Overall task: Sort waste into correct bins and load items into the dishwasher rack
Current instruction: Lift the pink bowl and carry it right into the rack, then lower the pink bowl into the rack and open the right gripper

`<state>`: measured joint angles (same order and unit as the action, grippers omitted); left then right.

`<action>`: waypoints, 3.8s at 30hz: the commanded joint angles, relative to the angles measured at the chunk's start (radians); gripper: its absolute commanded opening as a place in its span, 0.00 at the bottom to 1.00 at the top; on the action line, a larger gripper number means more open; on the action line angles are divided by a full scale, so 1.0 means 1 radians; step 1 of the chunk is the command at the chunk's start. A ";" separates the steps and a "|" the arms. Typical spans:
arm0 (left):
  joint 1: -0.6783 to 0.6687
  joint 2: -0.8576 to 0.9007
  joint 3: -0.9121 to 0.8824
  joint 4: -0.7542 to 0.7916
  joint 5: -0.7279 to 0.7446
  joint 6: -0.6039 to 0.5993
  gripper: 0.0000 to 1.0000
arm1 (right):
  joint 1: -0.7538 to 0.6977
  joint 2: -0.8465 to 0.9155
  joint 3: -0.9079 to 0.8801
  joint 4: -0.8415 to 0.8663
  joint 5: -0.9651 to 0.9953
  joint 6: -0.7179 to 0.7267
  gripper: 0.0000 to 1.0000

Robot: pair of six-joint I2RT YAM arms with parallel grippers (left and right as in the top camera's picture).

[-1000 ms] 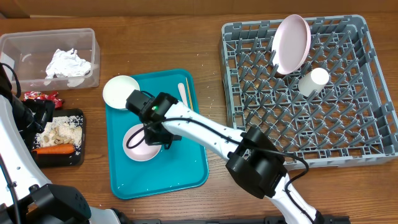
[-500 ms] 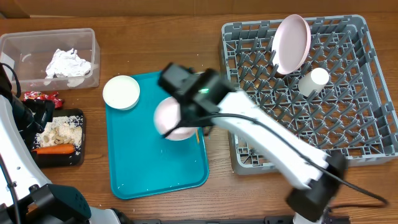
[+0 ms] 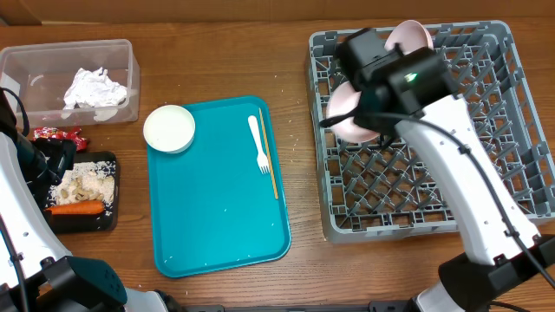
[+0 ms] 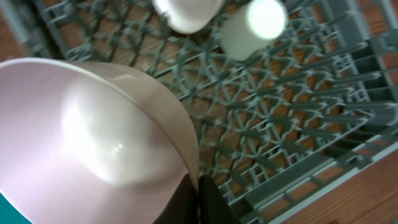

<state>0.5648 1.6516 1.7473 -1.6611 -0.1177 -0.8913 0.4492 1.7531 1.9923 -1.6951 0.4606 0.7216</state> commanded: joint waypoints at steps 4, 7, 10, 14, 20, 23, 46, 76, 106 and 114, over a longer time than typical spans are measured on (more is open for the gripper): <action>0.004 0.004 0.007 -0.002 -0.020 -0.003 1.00 | -0.134 -0.038 -0.028 0.001 0.213 -0.038 0.04; 0.004 0.004 0.007 -0.002 -0.021 -0.003 1.00 | -0.196 -0.038 -0.069 0.001 0.257 -0.027 0.04; 0.004 0.004 0.007 -0.001 -0.021 -0.003 1.00 | -0.258 -0.038 -0.118 0.001 0.313 0.017 0.04; 0.004 0.004 0.007 -0.002 -0.021 -0.003 1.00 | -0.317 -0.039 -0.184 0.001 0.340 0.093 0.04; 0.004 0.004 0.007 -0.002 -0.021 -0.003 1.00 | -0.320 -0.074 -0.299 0.001 0.419 0.248 0.04; 0.004 0.004 0.007 -0.002 -0.020 -0.003 1.00 | -0.320 -0.102 -0.377 0.001 0.443 0.332 0.04; 0.004 0.004 0.007 -0.001 -0.021 -0.003 1.00 | -0.320 -0.122 -0.581 0.001 0.455 0.528 0.04; 0.004 0.004 0.007 0.003 -0.020 -0.003 1.00 | -0.352 0.095 -0.587 0.020 0.567 0.505 0.04; 0.004 0.004 0.007 0.003 -0.020 -0.003 1.00 | -0.150 0.094 -0.501 0.000 0.516 0.428 0.10; 0.004 0.004 0.007 0.003 -0.020 -0.003 1.00 | -0.136 0.094 -0.496 0.005 0.371 0.415 0.14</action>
<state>0.5648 1.6516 1.7477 -1.6600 -0.1177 -0.8913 0.3172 1.8397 1.4681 -1.6947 0.9112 1.1412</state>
